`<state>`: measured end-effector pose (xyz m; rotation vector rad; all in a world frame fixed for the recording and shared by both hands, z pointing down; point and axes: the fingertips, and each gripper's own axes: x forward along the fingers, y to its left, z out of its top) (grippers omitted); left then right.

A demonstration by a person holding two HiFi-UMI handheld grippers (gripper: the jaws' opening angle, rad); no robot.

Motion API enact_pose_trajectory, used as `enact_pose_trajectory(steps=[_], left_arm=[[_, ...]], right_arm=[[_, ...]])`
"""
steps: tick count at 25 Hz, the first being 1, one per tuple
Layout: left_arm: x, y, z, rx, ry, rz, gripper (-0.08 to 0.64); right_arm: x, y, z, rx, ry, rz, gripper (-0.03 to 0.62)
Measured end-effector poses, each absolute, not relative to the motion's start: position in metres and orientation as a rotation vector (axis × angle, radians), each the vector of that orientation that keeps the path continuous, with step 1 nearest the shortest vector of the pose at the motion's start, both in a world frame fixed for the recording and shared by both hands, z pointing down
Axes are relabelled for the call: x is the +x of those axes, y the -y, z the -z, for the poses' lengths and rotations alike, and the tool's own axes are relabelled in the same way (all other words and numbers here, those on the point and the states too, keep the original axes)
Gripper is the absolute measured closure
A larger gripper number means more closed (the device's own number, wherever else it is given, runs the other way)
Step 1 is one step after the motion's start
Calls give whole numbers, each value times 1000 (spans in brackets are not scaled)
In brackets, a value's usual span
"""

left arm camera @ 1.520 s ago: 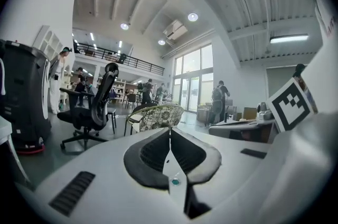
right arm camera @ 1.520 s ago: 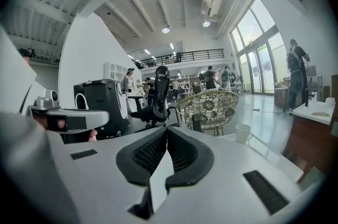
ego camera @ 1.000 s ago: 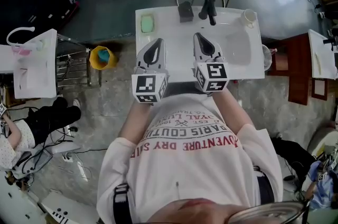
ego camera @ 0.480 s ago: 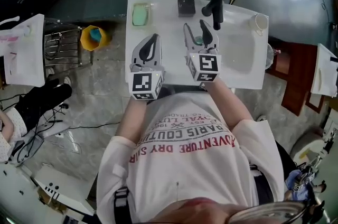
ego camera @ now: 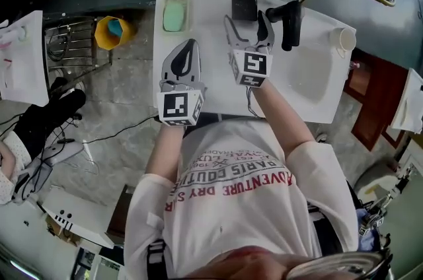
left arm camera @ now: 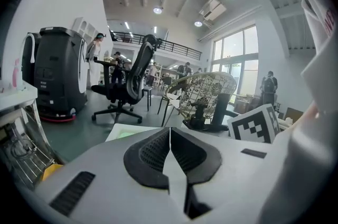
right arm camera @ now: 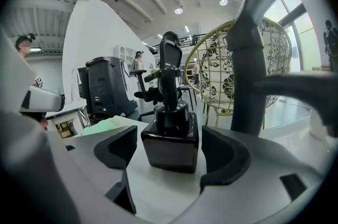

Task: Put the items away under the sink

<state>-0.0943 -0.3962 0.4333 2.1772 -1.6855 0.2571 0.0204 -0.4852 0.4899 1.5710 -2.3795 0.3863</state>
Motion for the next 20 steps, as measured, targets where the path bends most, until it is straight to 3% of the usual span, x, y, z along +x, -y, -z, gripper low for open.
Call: enact_pose_trajectory(steps=[20], left_arm=[[-101, 415, -462, 2137, 1637, -298, 532]], right_arm=[[18, 511, -517, 1590, 2234, -335, 227]])
